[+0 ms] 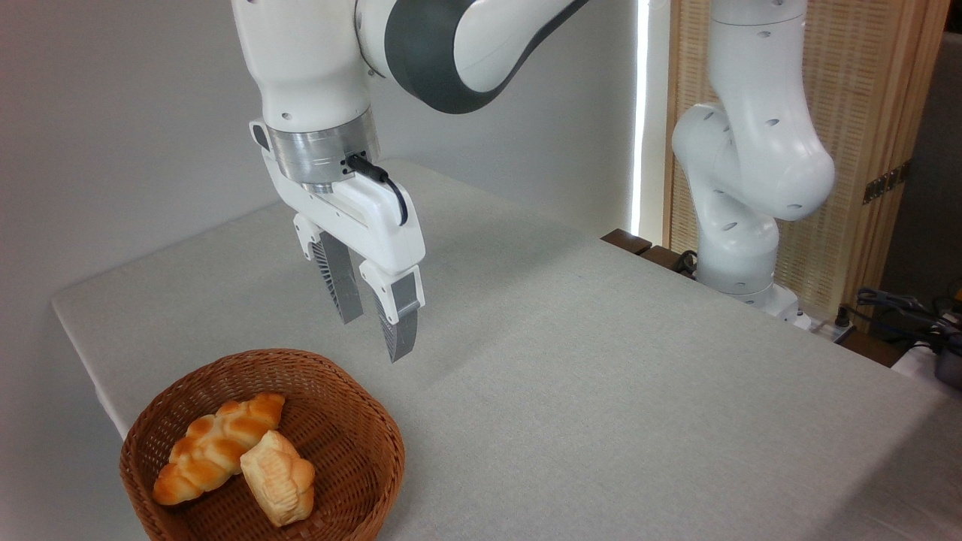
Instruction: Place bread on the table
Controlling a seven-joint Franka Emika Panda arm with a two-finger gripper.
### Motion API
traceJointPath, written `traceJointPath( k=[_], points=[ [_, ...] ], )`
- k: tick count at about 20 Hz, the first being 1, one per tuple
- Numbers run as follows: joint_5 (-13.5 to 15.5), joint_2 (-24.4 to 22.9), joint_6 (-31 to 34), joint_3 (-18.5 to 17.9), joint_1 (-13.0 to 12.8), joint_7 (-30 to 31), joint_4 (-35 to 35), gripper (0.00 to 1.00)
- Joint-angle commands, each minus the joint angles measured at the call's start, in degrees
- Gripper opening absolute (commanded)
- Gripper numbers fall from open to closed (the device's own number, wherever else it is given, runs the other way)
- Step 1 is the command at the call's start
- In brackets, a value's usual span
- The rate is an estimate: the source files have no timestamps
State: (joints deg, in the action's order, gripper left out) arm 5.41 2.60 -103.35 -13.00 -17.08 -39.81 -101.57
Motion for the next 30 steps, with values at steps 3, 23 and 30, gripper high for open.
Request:
traceJointPath(
  k=[3,23,30],
  points=[
    [0.8,-0.3,-0.1,-0.4,-0.2,0.2,0.2,1.00],
    [0.4,0.4,-2.5,0.2,-0.4,0.2,0.7,1.00],
    [-0.6,2.3,-17.1,0.2,-0.8,0.1,0.1,1.00]
  ],
)
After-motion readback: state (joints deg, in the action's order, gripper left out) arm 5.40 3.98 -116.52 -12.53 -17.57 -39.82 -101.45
